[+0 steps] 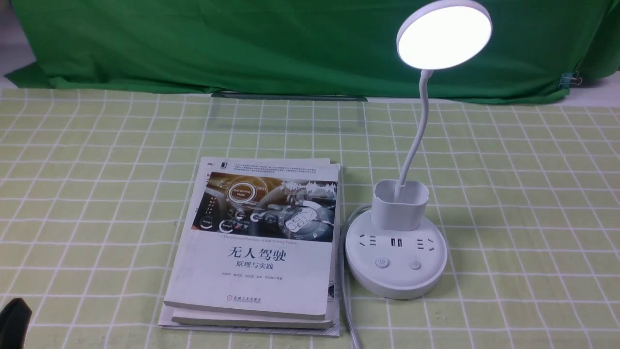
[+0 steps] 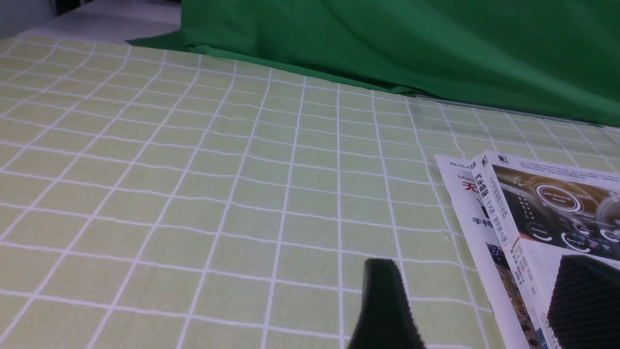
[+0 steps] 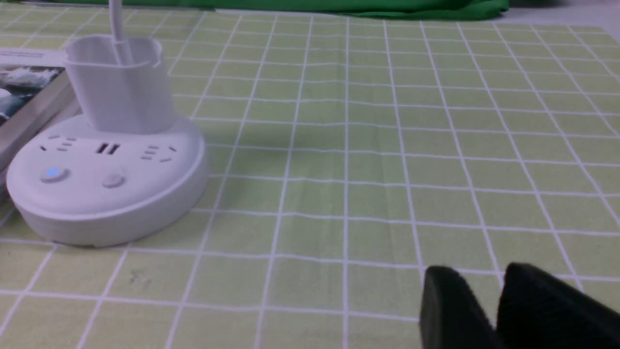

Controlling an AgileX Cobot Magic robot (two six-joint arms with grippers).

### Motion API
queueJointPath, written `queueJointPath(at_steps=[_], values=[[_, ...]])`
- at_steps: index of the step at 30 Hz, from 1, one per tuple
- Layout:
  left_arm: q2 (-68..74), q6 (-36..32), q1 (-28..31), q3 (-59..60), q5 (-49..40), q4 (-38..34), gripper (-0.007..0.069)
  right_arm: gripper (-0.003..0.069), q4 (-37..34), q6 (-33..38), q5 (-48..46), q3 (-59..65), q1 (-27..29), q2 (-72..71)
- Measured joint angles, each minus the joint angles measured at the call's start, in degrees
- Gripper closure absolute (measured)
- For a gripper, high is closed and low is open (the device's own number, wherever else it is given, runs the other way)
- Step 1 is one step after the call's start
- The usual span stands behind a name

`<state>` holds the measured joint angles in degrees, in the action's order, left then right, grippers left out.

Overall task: Turn off the desk lamp on the green coffee tablecloth by hand.
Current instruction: 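Press the power button on the lamp base to turn the lamp off with the right gripper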

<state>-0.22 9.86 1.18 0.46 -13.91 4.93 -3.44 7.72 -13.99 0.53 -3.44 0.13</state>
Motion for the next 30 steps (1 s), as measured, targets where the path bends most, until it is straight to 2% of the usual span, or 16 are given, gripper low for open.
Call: queueJointPath(at_steps=[16, 19, 22, 25, 26, 27, 30], values=[[0.00, 0.00, 0.00, 0.00, 0.00, 0.00, 0.0214, 0.0418, 0.00, 0.00, 0.44, 0.00, 0.00, 0.00], [0.00, 0.00, 0.00, 0.00, 0.00, 0.00, 0.0214, 0.0418, -0.38, -1.85, 2.16, 0.00, 0.00, 0.00], [0.00, 0.00, 0.00, 0.00, 0.00, 0.00, 0.0214, 0.0418, -1.38, -9.87, 6.48, 0.00, 0.00, 0.00], [0.00, 0.00, 0.00, 0.00, 0.00, 0.00, 0.0214, 0.0418, -2.16, -27.40, 13.53, 0.00, 0.00, 0.00], [0.00, 0.00, 0.00, 0.00, 0.00, 0.00, 0.0214, 0.0418, -2.16, -27.40, 13.99, 0.00, 0.00, 0.00], [0.00, 0.00, 0.00, 0.00, 0.00, 0.00, 0.0214, 0.0418, -2.36, -33.04, 16.09, 0.00, 0.00, 0.00], [0.00, 0.00, 0.00, 0.00, 0.00, 0.00, 0.0214, 0.0418, -2.49, -38.59, 18.94, 0.00, 0.00, 0.00]])
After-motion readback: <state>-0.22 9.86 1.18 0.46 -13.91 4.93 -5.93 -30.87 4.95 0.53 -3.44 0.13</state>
